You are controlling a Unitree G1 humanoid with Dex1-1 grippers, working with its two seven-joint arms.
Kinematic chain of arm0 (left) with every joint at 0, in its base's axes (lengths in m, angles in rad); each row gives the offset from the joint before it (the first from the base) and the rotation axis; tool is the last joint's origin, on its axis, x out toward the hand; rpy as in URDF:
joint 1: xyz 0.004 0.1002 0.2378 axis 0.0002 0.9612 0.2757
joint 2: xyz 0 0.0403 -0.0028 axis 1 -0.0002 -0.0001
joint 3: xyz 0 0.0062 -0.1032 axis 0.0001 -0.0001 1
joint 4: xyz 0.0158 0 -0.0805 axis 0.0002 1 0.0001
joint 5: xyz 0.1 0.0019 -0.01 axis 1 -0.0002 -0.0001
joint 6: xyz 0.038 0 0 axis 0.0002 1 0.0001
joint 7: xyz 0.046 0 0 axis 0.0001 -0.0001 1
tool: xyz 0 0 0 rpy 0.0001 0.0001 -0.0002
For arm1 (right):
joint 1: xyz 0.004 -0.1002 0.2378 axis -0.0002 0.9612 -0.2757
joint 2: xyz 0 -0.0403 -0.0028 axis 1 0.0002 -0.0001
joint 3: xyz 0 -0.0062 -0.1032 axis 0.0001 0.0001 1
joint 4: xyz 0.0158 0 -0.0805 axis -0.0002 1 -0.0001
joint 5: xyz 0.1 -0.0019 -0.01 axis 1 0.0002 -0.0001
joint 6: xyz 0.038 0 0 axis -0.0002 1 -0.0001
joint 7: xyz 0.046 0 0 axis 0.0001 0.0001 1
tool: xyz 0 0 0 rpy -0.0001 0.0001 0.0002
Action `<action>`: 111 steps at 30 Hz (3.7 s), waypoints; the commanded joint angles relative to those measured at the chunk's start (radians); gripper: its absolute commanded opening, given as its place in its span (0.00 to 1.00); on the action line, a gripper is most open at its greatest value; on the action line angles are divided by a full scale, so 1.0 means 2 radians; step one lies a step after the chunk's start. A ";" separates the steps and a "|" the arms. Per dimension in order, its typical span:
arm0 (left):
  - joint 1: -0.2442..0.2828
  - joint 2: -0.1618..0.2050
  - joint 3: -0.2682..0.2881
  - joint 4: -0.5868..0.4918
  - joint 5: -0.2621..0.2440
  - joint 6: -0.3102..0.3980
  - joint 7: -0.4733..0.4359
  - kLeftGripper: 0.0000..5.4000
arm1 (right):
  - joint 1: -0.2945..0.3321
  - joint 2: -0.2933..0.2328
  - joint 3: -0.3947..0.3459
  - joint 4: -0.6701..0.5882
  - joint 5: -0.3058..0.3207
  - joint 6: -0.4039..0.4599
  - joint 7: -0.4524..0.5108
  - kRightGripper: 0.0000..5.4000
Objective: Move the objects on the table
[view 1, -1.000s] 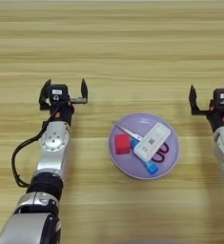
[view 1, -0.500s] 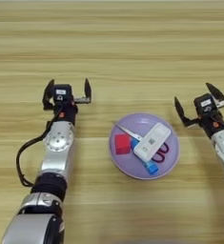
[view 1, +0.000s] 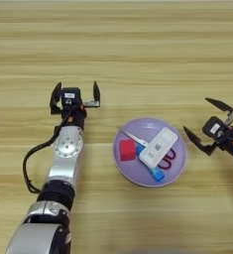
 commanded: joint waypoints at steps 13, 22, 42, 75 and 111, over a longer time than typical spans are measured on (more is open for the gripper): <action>-0.002 -0.006 -0.004 -0.008 0.009 0.012 0.013 1.00 | 0.016 -0.016 0.075 -0.035 -0.039 -0.012 0.046 0.99; -0.003 -0.009 -0.004 -0.007 0.012 0.013 0.017 1.00 | -0.006 -0.016 0.106 -0.008 -0.057 -0.019 0.059 0.99; -0.006 -0.013 -0.007 -0.004 0.013 0.013 0.023 1.00 | -0.046 -0.005 0.142 0.057 -0.082 -0.044 0.057 0.99; -0.005 -0.014 -0.008 -0.007 0.014 0.014 0.026 1.00 | -0.091 0.050 0.162 0.215 -0.077 -0.097 0.020 0.99; -0.005 -0.014 -0.011 -0.011 0.014 0.017 0.030 1.00 | -0.098 0.059 0.154 0.245 -0.061 -0.117 0.025 0.41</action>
